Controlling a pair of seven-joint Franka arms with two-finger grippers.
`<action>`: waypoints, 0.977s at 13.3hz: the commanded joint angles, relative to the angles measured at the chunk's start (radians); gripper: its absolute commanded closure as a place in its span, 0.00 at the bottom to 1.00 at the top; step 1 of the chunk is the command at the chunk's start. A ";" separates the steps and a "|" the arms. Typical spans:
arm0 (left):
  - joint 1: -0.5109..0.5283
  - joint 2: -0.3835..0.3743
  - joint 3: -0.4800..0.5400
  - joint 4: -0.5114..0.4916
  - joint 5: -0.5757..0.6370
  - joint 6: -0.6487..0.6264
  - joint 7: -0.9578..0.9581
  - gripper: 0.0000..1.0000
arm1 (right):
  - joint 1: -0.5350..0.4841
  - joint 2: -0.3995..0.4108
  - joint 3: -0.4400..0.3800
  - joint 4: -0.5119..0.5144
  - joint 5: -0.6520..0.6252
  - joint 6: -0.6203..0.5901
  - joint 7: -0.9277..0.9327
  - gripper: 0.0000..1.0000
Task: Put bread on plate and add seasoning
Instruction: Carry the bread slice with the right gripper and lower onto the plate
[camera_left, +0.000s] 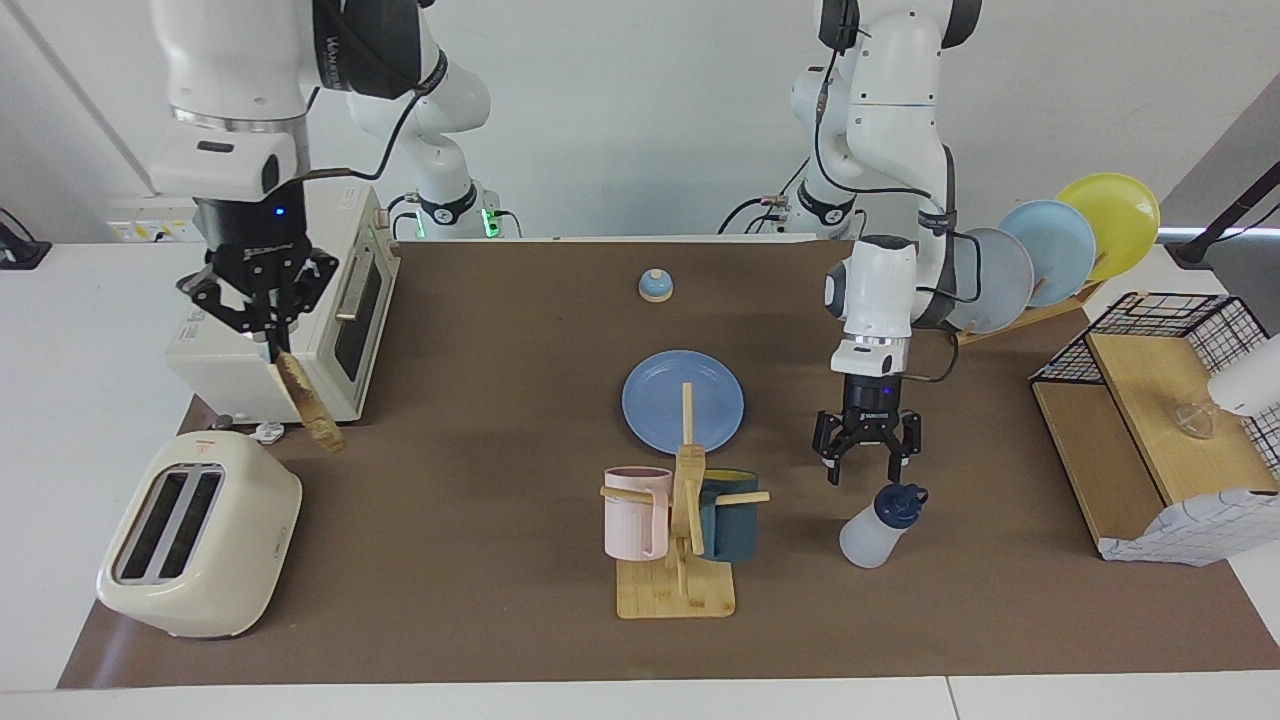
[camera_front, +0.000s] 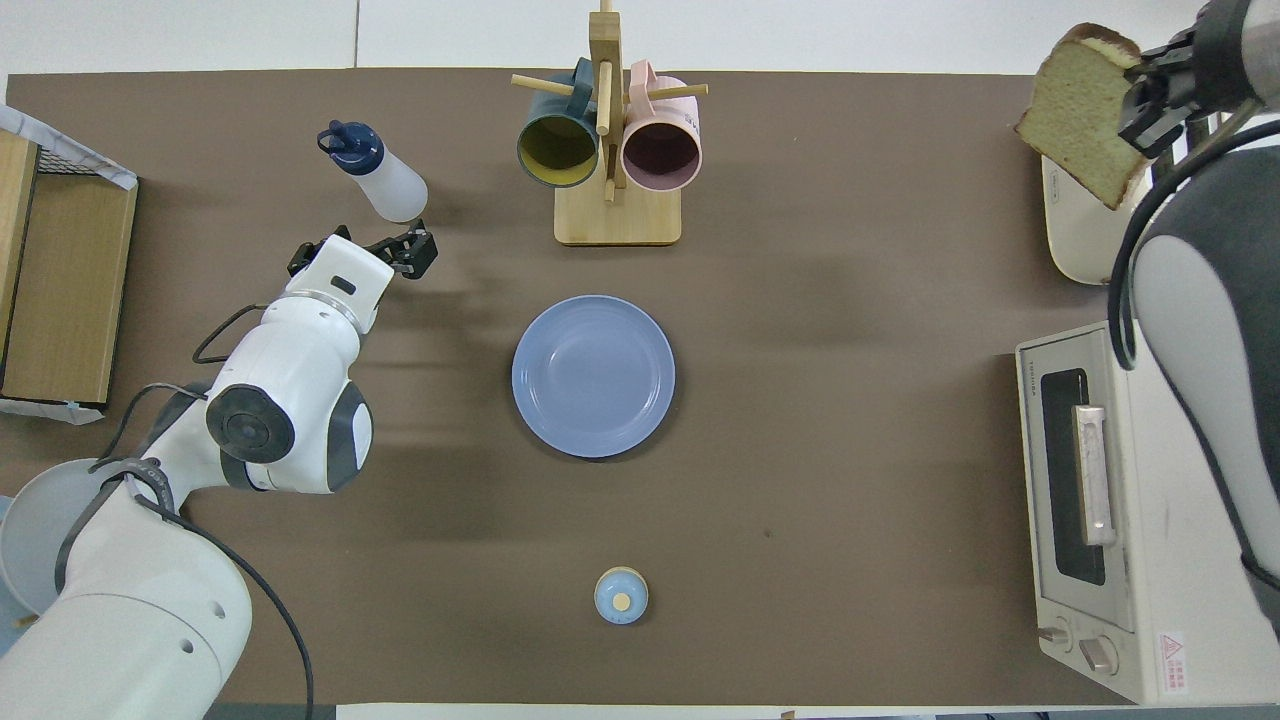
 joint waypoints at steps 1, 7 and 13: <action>-0.080 0.054 0.088 0.057 -0.041 0.024 -0.003 0.00 | 0.044 -0.042 0.014 -0.051 0.099 -0.027 0.175 1.00; -0.077 0.135 0.092 0.147 -0.050 0.025 -0.009 0.00 | 0.196 -0.148 0.019 -0.341 0.226 0.101 0.744 1.00; -0.051 0.176 0.091 0.189 -0.052 0.048 -0.020 0.00 | 0.344 -0.044 0.020 -0.417 0.270 0.365 1.162 1.00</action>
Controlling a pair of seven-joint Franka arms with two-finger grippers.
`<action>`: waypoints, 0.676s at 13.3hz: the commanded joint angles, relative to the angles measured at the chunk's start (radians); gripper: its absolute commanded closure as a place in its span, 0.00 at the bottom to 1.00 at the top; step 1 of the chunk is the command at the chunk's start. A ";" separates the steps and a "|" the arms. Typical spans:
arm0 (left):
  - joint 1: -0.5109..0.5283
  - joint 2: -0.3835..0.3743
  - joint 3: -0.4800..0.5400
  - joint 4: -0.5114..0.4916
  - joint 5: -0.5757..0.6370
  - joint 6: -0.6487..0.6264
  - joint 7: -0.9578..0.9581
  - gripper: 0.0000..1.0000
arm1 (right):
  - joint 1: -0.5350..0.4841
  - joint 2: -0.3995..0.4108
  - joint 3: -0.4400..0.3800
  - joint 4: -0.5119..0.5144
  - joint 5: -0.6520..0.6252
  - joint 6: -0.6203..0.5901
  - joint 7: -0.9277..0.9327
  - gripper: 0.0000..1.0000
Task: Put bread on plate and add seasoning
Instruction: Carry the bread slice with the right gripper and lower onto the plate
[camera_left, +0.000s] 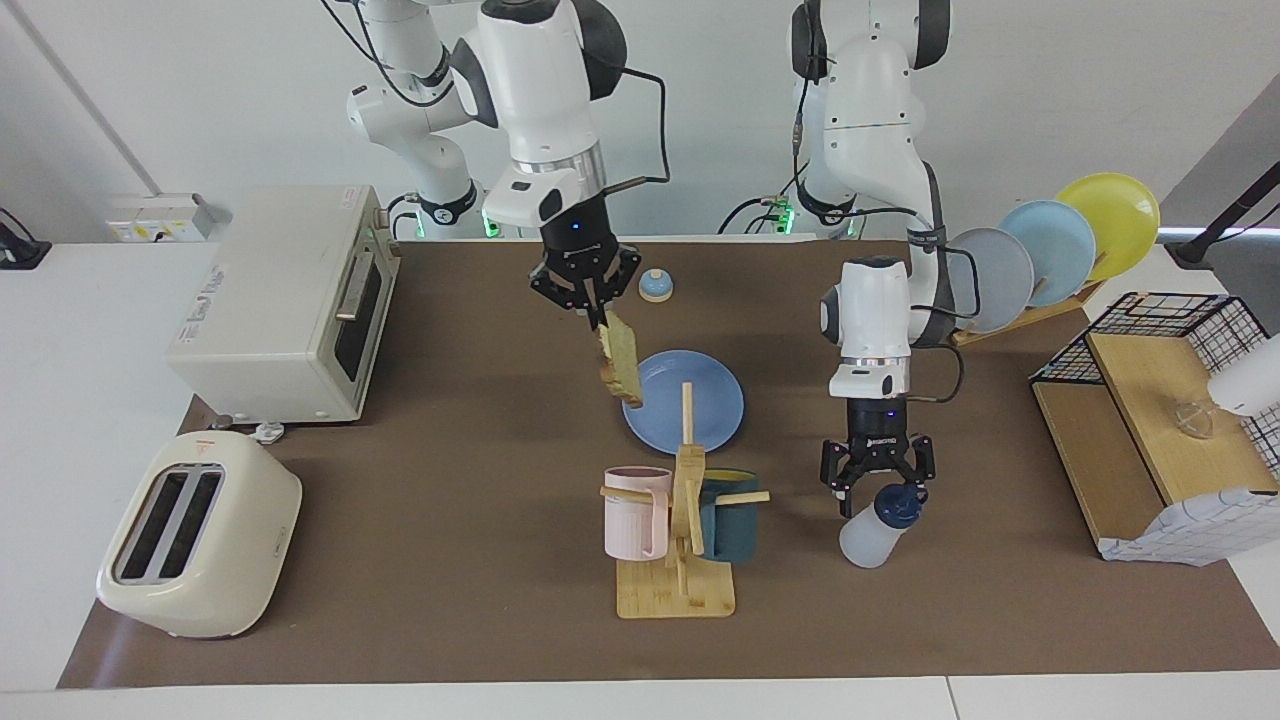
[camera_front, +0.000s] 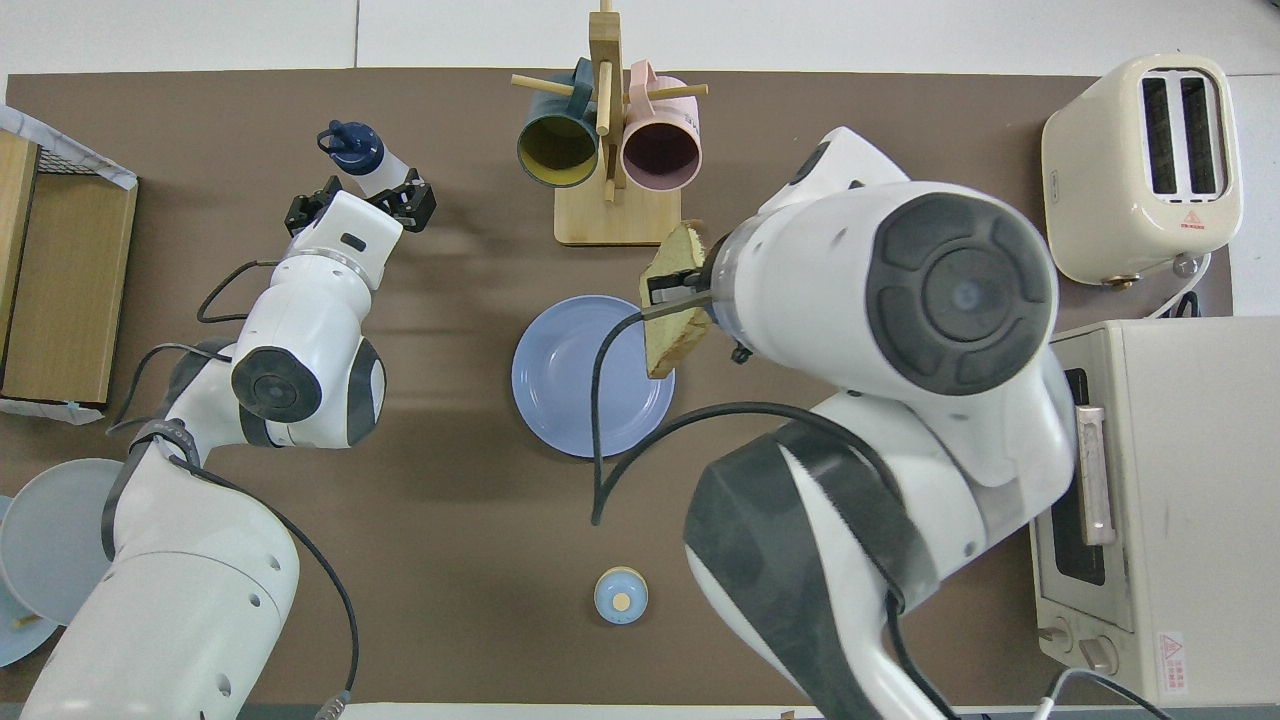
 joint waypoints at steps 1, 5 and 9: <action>0.000 0.059 0.007 0.033 -0.024 0.060 -0.014 0.00 | 0.017 0.024 -0.001 -0.048 0.026 0.107 0.058 1.00; 0.003 0.116 0.005 0.047 -0.036 0.111 -0.022 0.00 | 0.063 0.061 -0.001 -0.128 0.027 0.256 0.151 1.00; 0.017 0.130 0.002 0.084 -0.043 0.113 -0.052 0.00 | 0.089 0.052 0.002 -0.197 0.031 0.329 0.198 1.00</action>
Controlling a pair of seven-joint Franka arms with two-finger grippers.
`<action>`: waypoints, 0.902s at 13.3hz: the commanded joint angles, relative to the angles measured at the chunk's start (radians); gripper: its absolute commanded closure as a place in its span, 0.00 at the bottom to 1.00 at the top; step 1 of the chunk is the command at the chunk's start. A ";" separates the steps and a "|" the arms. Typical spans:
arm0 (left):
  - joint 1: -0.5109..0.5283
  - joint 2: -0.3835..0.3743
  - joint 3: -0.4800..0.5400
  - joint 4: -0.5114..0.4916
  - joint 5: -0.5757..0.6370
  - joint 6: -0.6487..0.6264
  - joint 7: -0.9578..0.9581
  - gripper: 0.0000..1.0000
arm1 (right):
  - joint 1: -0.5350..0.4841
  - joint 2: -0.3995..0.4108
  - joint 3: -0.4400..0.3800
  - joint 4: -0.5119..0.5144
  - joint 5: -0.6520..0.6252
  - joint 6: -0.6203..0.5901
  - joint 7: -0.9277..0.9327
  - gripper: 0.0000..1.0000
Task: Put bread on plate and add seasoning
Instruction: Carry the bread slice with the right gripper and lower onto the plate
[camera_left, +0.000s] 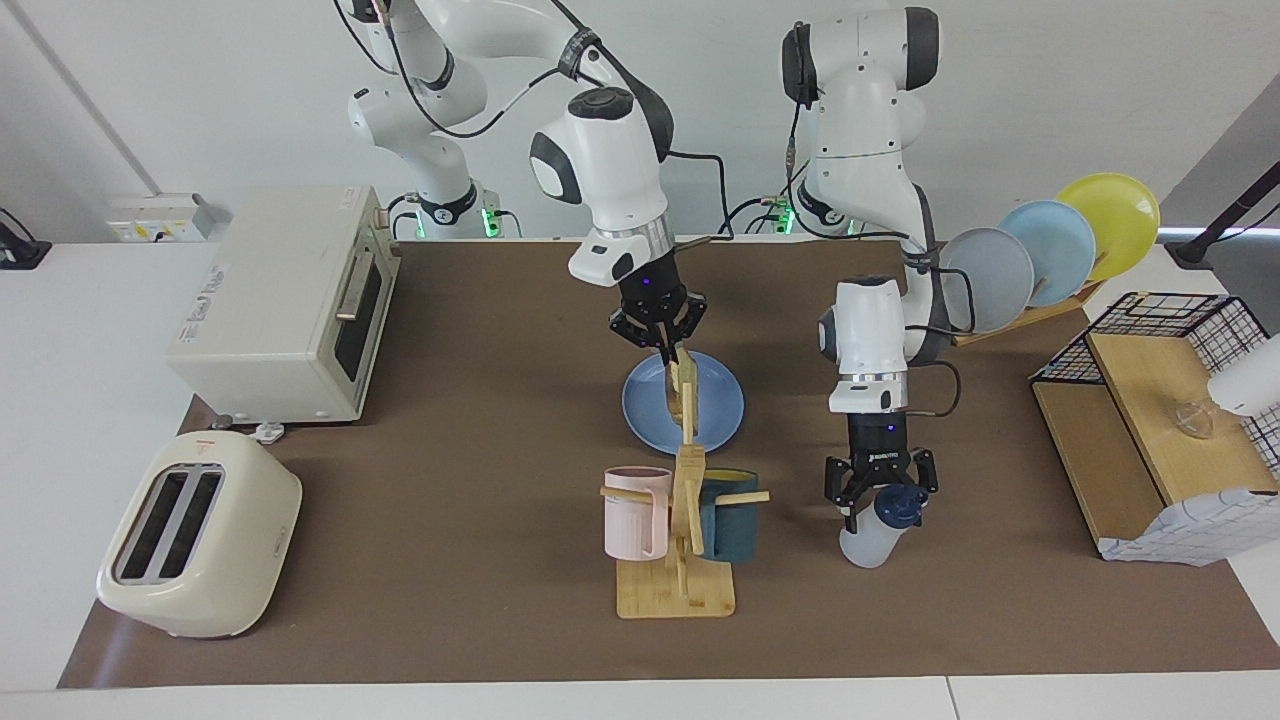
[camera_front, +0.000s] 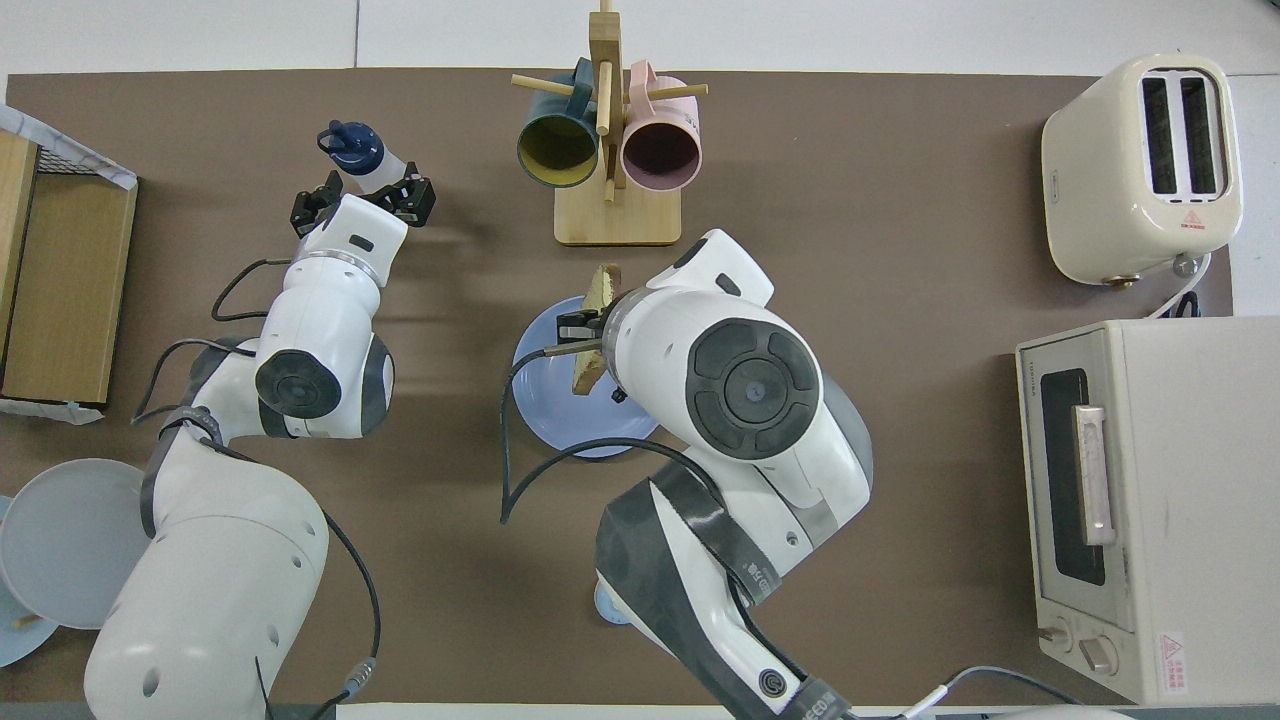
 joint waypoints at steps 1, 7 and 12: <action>0.006 0.029 0.003 0.036 -0.014 0.021 -0.024 0.00 | 0.005 -0.032 0.002 -0.067 0.026 0.049 0.011 1.00; 0.007 0.027 0.006 0.044 0.021 -0.022 -0.006 0.00 | 0.066 -0.010 0.002 -0.124 0.027 0.155 0.087 1.00; 0.007 0.027 0.006 0.044 0.036 -0.040 0.014 0.00 | 0.040 -0.024 0.001 -0.167 0.027 0.152 0.006 1.00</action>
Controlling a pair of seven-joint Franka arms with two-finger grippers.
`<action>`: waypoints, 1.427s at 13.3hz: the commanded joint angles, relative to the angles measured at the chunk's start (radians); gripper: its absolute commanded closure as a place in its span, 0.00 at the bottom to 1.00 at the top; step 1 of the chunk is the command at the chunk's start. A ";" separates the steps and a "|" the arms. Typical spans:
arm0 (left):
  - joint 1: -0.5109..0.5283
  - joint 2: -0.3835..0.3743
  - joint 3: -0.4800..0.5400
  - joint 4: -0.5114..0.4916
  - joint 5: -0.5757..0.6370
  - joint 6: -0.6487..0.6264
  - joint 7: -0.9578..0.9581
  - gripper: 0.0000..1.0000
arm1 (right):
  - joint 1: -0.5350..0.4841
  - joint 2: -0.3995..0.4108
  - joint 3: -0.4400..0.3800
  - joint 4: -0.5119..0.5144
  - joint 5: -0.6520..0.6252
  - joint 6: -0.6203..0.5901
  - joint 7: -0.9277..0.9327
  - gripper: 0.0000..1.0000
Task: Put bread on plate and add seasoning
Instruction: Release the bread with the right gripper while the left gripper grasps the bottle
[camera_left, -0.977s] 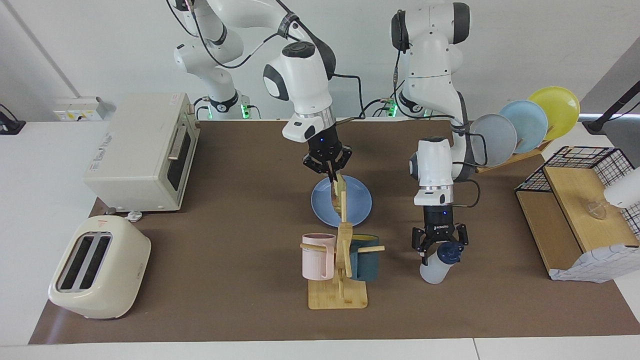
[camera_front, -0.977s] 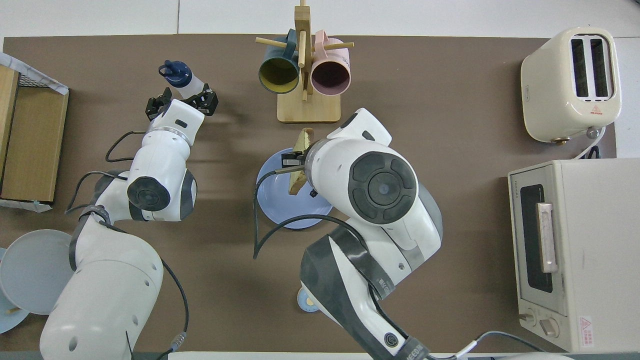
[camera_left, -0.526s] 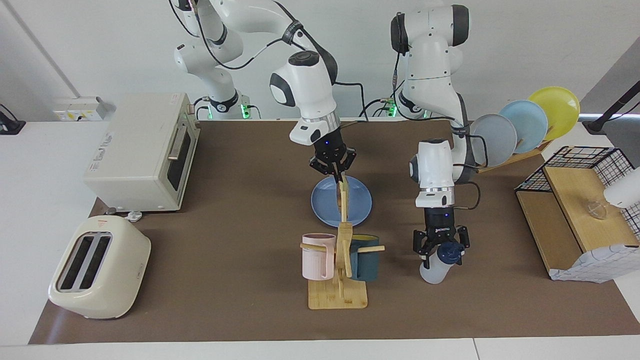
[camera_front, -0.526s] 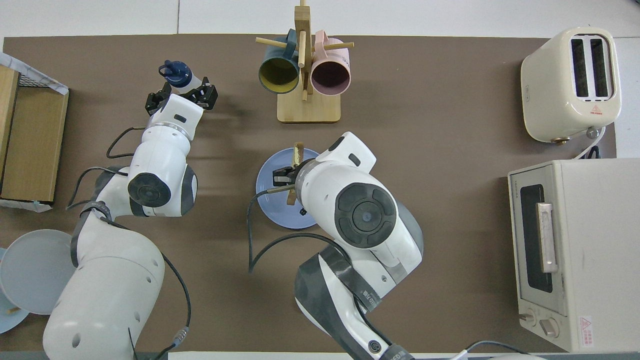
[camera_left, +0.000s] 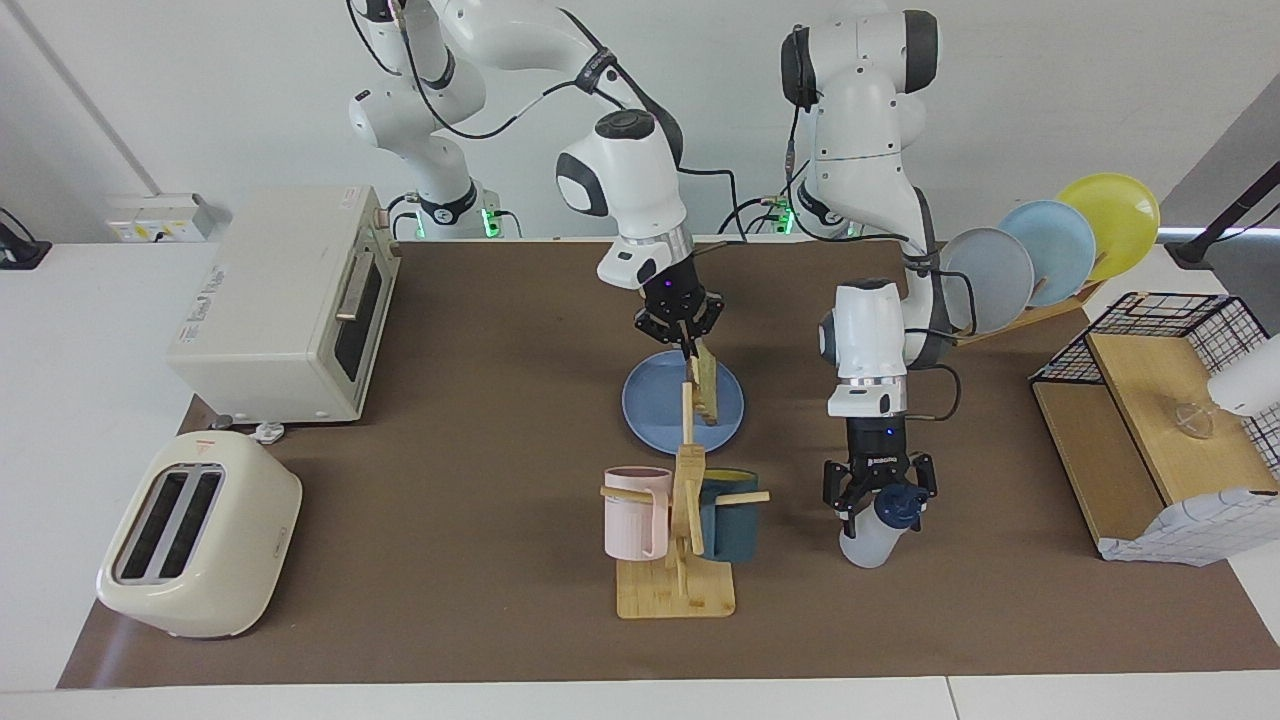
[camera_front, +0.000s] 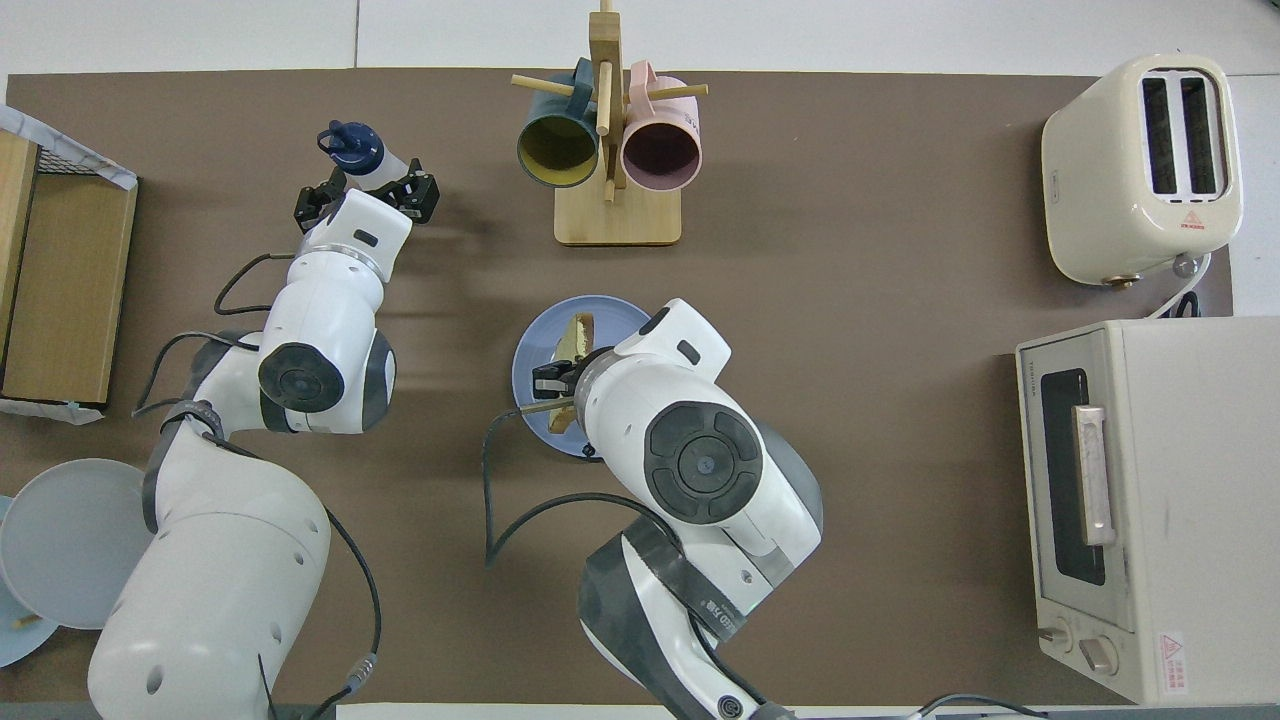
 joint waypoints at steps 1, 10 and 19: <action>0.007 0.022 0.006 0.030 0.016 -0.021 0.024 0.00 | -0.022 -0.031 0.006 -0.056 0.025 0.026 -0.047 1.00; 0.002 0.020 0.006 0.025 0.016 -0.021 0.031 0.41 | -0.088 -0.060 0.005 -0.143 0.024 0.035 -0.061 1.00; 0.028 -0.047 0.007 0.034 0.017 -0.173 0.050 0.73 | -0.114 -0.070 0.003 -0.166 0.024 0.033 -0.060 1.00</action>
